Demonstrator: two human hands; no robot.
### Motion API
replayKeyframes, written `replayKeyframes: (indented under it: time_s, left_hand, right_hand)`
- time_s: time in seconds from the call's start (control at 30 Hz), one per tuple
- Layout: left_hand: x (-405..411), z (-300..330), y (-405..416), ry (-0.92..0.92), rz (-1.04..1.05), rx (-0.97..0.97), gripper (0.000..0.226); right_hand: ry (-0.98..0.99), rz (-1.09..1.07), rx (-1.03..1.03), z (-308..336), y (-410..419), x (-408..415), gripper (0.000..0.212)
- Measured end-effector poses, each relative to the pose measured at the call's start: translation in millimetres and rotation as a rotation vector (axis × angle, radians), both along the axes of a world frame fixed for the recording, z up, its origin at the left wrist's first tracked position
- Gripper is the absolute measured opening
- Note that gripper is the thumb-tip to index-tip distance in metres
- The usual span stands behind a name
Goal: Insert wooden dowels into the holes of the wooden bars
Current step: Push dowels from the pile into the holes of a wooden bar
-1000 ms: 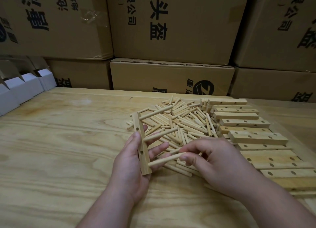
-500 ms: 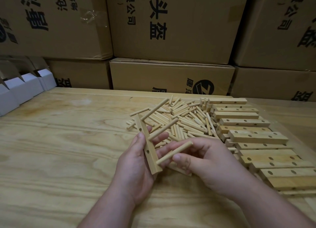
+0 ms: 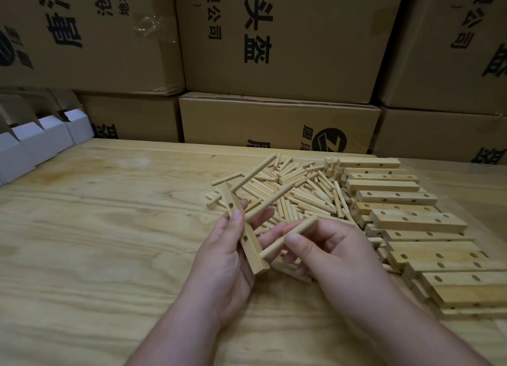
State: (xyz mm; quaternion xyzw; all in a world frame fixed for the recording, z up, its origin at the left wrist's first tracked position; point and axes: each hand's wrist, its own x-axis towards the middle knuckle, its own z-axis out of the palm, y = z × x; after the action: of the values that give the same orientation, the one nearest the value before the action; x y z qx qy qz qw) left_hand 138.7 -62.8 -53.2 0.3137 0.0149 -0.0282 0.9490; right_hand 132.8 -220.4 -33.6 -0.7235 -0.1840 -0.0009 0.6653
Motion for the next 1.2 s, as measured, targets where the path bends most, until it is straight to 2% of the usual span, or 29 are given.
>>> replayKeyframes:
  time_s: [0.1, 0.3, 0.43, 0.6, 0.67, 0.8, 0.93, 1.13, 1.2]
  left_hand:
    - [-0.1, -2.4, 1.1, 0.025, -0.044, 0.032, 0.036]
    - [1.0, -3.7, 1.1, 0.014, 0.002, 0.050, 0.036]
    - [1.5, -5.4, 0.7, 0.018, 0.004, 0.044, 0.039]
    - [2.1, -6.1, 1.8, 0.006, -0.020, 0.066, 0.047]
    - [2.4, -6.7, 2.3, 0.002, -0.025, 0.072, 0.047]
    - [2.7, -7.9, 3.4, 0.003, -0.041, 0.063, 0.047]
    - [3.2, -8.6, 2.8, -0.013, -0.063, 0.054, 0.046]
    - [3.5, -10.3, 4.4, -0.065, -0.076, 0.028, 0.047]
    - [3.4, -12.5, 5.3, -0.098, -0.121, 0.023, 0.044]
  right_hand:
    - [-0.009, 0.006, 0.009, 0.2, 0.8, -1.8, 0.009]
    - [0.045, -0.028, -0.037, 1.0, -1.3, 0.9, 0.024]
    - [0.057, -0.009, -0.050, 1.8, -5.2, 1.7, 0.015]
    - [0.062, 0.083, -0.044, 10.0, -9.0, 1.2, 0.026]
    - [0.082, 0.116, -0.034, 11.4, -10.3, 0.8, 0.022]
    - [0.065, 0.019, -0.087, 6.8, -11.3, 2.2, 0.010]
    - [0.125, -0.022, -0.049, 2.7, -9.8, 3.2, 0.003]
    - [0.198, -0.023, 0.008, -0.2, -6.5, 3.2, 0.011]
    - [0.207, -0.048, 0.035, -0.3, -6.0, 3.7, 0.021]
